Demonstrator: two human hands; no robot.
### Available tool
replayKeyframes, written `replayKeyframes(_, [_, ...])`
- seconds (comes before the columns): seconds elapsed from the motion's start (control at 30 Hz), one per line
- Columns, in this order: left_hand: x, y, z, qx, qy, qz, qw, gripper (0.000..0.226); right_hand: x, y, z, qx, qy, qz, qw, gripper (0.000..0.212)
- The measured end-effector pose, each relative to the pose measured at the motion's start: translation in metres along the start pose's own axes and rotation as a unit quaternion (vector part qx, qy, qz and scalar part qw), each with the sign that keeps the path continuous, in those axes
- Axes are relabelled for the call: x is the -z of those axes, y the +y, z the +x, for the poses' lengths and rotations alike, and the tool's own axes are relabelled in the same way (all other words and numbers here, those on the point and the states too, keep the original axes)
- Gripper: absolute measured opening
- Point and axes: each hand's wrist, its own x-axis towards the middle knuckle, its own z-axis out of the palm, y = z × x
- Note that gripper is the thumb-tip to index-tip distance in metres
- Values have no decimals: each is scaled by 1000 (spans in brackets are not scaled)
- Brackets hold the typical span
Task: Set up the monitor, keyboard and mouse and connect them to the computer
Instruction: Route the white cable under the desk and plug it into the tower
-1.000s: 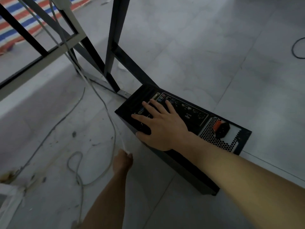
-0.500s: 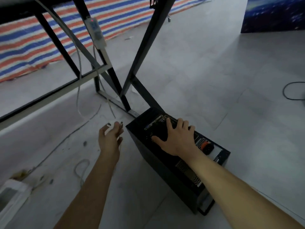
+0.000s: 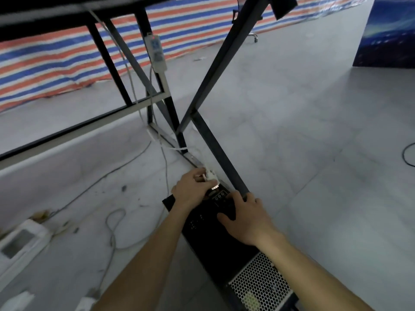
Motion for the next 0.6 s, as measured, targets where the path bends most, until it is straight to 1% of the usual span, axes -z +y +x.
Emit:
replayKeyframes(0.13, [20,-14,6,18,-13,-5,1000,44,3,4,13,3,6,68,998,47])
replayKeyframes(0.23, [24,-25,4,15,-19,-39,999,40,9,4,27,22,13,118,993,26])
replayKeyframes(0.3, [22,-28,5,9,-21,-49,999,43,12,5,34,25,10,144,989,16])
replayKeyframes(0.37, [19,-28,7,0,-24,-41,999,54,12,6,38,22,1,164,986,16])
replayKeyframes(0.43, [16,-28,9,-16,-27,-25,999,57,11,7,40,20,0,176,984,16])
replayKeyframes(0.47, [16,-27,10,-26,-29,-15,999,53,11,8,42,21,1,183,983,16])
replayKeyframes(0.57, [16,-22,7,-71,-27,26,997,30,11,9,44,28,5,194,981,16])
replayKeyframes(0.6, [17,-20,8,-87,-26,42,995,27,12,8,44,30,7,195,980,15])
